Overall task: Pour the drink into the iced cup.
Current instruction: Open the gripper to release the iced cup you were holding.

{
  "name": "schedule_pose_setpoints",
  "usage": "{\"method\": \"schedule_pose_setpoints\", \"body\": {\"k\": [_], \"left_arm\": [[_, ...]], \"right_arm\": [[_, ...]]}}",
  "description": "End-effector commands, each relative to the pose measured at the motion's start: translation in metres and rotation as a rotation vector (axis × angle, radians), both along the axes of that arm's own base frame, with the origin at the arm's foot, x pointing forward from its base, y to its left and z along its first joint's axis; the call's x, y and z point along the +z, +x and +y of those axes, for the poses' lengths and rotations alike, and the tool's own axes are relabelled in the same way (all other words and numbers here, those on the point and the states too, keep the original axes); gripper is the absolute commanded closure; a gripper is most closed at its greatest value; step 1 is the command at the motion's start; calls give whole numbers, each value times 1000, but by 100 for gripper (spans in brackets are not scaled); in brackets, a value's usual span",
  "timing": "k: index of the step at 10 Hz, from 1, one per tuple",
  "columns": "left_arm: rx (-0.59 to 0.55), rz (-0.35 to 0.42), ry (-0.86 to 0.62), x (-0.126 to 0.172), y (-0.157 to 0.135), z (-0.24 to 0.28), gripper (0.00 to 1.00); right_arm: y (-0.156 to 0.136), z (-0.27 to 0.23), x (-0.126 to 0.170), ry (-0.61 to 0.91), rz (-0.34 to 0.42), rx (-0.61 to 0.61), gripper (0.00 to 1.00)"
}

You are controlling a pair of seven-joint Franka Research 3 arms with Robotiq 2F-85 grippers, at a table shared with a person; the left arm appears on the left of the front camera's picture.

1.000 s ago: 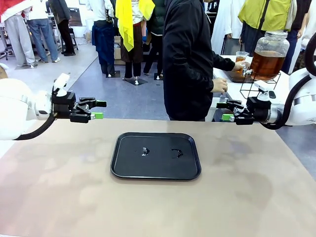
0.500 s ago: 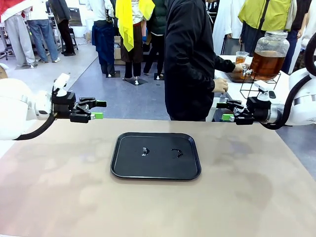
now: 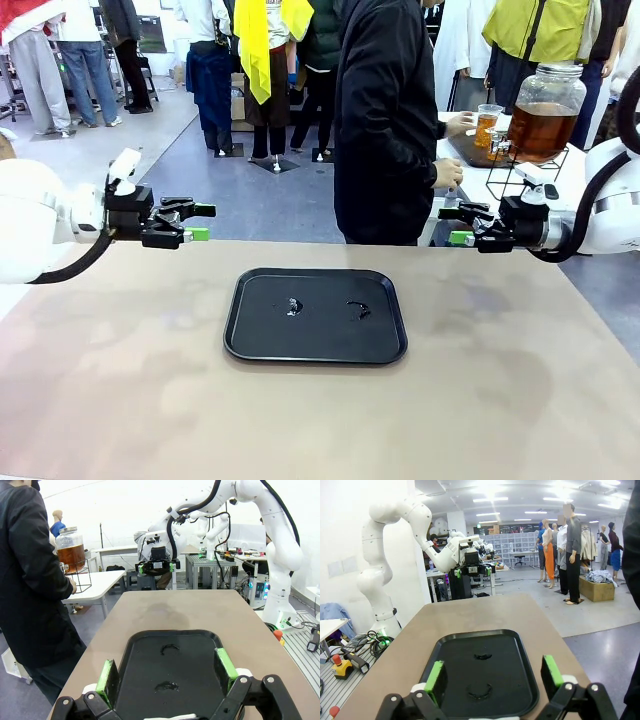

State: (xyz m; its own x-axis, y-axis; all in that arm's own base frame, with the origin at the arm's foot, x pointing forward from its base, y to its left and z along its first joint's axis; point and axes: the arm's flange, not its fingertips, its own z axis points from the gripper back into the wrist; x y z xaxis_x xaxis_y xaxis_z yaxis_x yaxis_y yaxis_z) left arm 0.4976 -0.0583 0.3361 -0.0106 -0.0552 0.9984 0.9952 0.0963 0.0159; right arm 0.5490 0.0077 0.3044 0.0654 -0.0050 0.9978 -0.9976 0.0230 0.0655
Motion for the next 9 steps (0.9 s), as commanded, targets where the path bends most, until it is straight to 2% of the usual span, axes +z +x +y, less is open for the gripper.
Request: {"method": "schedule_pose_setpoints", "body": {"k": [1, 9], "left_arm": [[3, -3, -6, 2, -1, -2, 0], [3, -3, -6, 2, -1, -2, 0]], "right_arm": [[1, 3, 2, 1, 2, 2, 0], [1, 3, 2, 1, 2, 2, 0]]}}
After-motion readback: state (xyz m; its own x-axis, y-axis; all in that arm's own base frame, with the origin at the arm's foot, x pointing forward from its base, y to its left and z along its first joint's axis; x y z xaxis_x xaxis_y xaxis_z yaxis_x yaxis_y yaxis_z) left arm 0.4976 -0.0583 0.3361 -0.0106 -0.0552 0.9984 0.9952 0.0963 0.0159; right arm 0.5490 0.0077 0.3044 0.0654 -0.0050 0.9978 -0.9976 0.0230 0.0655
